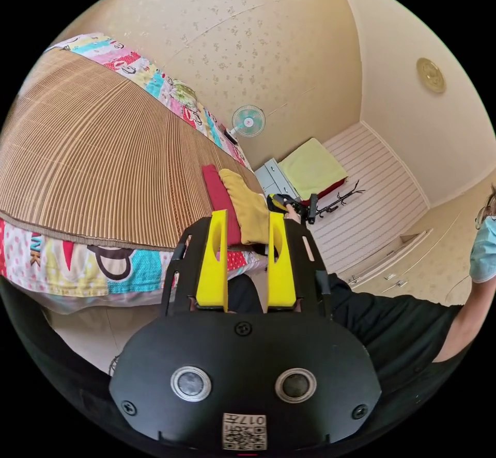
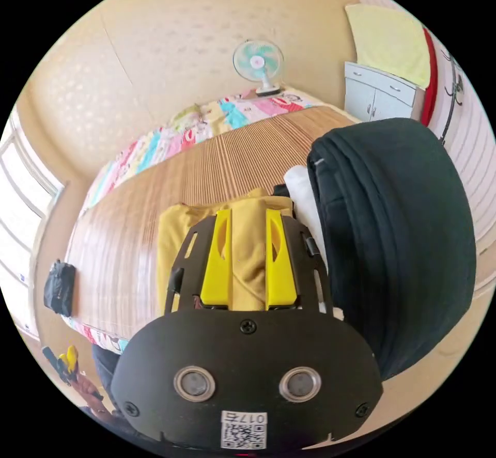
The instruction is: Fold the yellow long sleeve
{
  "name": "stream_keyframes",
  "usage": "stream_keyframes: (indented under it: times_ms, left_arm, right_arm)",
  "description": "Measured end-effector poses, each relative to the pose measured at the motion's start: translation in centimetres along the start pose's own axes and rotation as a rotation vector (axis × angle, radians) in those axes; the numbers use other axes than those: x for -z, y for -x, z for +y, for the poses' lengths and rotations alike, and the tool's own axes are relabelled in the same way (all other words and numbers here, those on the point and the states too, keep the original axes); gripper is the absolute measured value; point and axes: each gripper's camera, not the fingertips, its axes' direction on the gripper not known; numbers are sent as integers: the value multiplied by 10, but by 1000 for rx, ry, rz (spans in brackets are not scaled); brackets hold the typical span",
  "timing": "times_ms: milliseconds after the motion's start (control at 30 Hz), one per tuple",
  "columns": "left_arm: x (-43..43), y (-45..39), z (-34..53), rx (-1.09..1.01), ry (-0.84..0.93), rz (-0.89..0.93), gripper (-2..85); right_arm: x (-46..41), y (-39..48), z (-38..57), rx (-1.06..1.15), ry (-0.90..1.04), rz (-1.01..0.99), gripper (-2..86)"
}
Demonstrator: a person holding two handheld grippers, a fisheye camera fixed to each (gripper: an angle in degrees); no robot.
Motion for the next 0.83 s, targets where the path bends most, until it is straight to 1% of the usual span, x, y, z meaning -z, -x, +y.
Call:
stream_keyframes:
  times_ms: [33, 100, 133, 167, 233, 300, 367, 400, 500, 567, 600, 633, 733, 800, 833]
  left_arm:
    - [2, 0, 2, 3, -3, -9, 116]
    - [10, 0, 8, 19, -14, -36, 116]
    - [12, 1, 10, 25, -20, -44, 116]
    - [17, 2, 12, 40, -35, -59, 116]
    - [22, 3, 14, 58, -57, -68, 116]
    - [22, 1, 12, 63, -60, -82, 115]
    - [18, -2, 8, 52, -49, -98, 115]
    - [15, -3, 5, 43, -44, -111, 115]
    - [15, -1, -2, 42, -54, -133, 116]
    - [25, 7, -5, 48, -85, -164, 116]
    - [37, 14, -7, 55, -118, -204, 115]
    - [45, 18, -8, 58, -137, -227, 115]
    - [103, 42, -14, 74, -279, -399, 94]
    - [161, 62, -23, 87, -406, -601, 81]
    - [175, 67, -28, 89, -427, -656, 81]
  right_arm:
    - [-29, 7, -2, 21, 43, 29, 87]
    - [-55, 15, 8, 37, 23, 82, 76]
    - [-60, 22, 21, 42, -43, 129, 58]
    - [-57, 27, 38, 13, -152, 192, 48]
    - [-47, 29, 67, -55, -337, 240, 43]
    - [-64, 28, 68, -83, -271, 230, 42]
    - [-95, 26, 52, -67, -65, 217, 47]
    - [-96, 24, 49, -72, -51, 209, 49]
    - [-75, 10, 53, -143, -57, 117, 65]
    - [-43, 4, 79, -182, -162, 36, 68]
    - [-34, 5, 88, -181, -184, 9, 64]
    - [-16, 6, 109, -173, -211, -59, 56]
    - [31, 19, 180, -82, -290, -195, 33]
    - [52, 28, 225, -5, -335, -249, 22]
    - [62, 33, 248, 61, -335, -285, 16]
